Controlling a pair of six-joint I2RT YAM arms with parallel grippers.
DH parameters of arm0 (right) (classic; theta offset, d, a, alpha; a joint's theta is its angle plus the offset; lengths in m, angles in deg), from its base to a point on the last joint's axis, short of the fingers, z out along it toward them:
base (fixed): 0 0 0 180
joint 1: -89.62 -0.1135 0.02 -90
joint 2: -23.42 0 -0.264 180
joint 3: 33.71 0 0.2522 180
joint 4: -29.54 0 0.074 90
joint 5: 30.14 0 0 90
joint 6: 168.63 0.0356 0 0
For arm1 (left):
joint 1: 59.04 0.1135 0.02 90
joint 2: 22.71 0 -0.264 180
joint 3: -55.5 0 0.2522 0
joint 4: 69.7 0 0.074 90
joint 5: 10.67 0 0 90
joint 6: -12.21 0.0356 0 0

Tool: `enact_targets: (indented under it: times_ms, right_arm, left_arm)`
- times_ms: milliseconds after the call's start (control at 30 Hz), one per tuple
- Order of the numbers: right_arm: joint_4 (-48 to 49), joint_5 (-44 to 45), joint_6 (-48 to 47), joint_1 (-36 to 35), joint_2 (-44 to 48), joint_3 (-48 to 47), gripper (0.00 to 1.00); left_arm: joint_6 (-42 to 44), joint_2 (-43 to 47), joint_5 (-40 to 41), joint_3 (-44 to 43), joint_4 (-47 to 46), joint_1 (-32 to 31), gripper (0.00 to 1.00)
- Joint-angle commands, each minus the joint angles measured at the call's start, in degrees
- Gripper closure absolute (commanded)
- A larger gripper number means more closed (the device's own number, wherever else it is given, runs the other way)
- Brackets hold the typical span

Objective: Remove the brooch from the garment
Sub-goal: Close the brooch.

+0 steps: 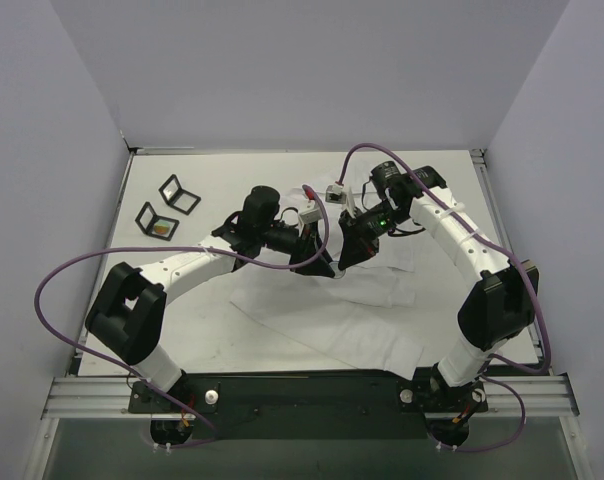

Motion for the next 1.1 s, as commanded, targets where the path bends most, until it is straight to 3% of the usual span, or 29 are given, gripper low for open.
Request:
enact_targets:
  times_ms: [0, 467, 1067]
  right_arm:
    - [-0.6, -1.2, -0.5, 0.4, 2.5, 0.2, 1.00]
    - [-0.4, -1.3, -0.5, 0.4, 2.5, 0.3, 1.00]
    - [-0.4, -1.1, -0.4, 0.4, 2.7, 0.2, 1.00]
  left_arm:
    - [2.0, 1.6, -2.7, -0.7, -0.1, -1.1, 0.63]
    - [2.3, 1.5, 2.0, -0.9, 0.5, -1.7, 0.74]
    - [3.7, 0.5, 4.7, -2.5, 3.5, -2.0, 0.80]
